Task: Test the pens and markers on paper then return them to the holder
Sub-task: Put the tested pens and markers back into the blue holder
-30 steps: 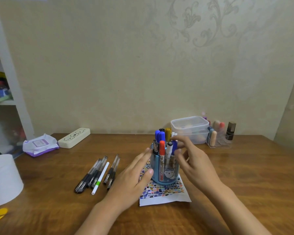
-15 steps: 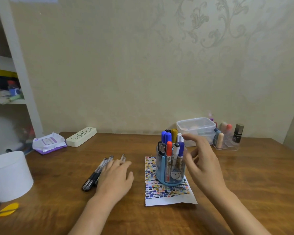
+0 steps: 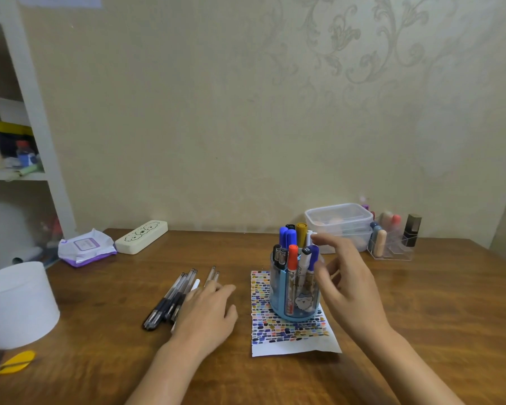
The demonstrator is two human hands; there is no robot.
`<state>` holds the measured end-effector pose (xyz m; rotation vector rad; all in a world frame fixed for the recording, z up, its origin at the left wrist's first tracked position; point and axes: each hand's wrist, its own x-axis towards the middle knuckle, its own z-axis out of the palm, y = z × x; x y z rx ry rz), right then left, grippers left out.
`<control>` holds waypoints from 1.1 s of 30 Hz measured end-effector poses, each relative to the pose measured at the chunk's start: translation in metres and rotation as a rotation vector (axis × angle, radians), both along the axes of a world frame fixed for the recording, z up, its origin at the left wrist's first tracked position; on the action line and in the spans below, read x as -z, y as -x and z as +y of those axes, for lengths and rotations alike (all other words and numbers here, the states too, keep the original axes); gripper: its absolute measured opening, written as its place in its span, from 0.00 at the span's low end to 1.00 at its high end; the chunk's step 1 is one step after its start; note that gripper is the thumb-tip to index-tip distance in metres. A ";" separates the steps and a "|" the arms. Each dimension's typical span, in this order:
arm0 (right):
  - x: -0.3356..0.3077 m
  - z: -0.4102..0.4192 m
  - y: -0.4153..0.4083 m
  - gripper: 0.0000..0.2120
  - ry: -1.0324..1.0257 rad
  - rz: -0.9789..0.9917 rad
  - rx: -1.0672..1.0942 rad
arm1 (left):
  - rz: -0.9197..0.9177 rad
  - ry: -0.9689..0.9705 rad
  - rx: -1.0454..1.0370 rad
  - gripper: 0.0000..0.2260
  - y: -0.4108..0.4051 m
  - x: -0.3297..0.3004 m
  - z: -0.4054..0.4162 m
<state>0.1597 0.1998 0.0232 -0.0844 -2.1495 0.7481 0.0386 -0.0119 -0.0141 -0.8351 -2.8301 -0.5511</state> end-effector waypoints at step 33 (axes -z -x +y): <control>-0.005 -0.005 -0.003 0.17 -0.017 0.040 0.006 | -0.027 -0.005 0.212 0.20 0.006 0.002 0.004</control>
